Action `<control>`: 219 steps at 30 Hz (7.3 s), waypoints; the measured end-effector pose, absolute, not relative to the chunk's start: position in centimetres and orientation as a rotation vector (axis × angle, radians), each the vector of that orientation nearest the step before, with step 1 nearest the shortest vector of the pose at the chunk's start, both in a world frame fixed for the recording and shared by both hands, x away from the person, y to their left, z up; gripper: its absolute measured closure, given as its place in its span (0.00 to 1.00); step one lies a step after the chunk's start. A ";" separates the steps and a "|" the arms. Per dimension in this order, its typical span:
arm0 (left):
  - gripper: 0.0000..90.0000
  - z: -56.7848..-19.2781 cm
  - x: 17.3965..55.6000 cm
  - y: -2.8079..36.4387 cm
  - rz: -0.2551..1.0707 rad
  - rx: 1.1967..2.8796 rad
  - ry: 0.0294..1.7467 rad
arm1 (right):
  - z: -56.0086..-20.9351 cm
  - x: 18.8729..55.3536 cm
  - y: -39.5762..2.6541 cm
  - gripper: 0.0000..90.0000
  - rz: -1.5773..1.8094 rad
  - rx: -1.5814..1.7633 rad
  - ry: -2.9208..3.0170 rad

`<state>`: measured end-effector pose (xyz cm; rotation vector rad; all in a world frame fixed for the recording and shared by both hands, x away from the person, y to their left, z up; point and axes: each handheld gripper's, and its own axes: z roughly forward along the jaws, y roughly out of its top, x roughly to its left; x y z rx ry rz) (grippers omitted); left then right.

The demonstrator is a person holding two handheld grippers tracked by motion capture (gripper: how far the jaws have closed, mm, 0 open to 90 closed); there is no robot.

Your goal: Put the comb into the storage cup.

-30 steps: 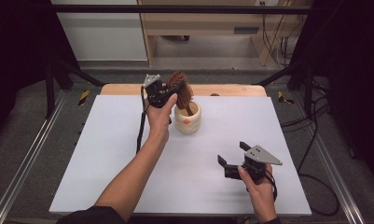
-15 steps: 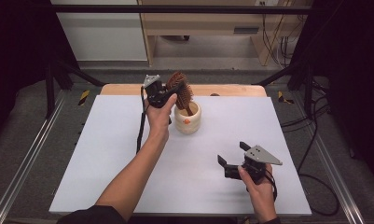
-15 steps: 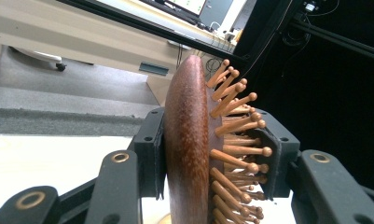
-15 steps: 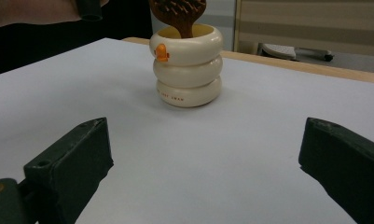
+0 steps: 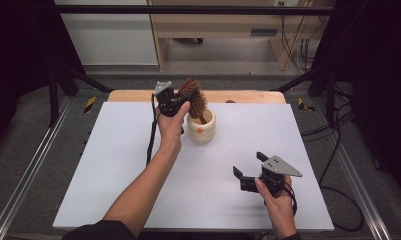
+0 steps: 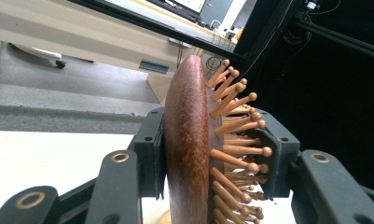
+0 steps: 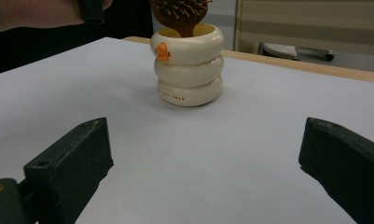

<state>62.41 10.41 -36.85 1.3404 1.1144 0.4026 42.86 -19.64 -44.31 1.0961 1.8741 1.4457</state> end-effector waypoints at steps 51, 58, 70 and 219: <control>0.56 -37.6 62.8 11.6 0.363 1.295 1.153 | -44.5 43.0 -19.5 0.03 1.442 1.097 1.888; 0.56 -37.6 62.8 11.6 0.361 1.296 1.154 | -44.5 42.9 -19.5 0.03 1.446 1.100 1.884; 0.56 -37.8 62.8 11.9 0.353 1.287 1.161 | -44.5 43.0 -19.5 0.03 1.442 1.098 1.885; 0.06 -37.6 62.3 12.0 0.484 1.307 1.071 | -44.6 43.1 -19.4 0.03 1.449 1.099 1.907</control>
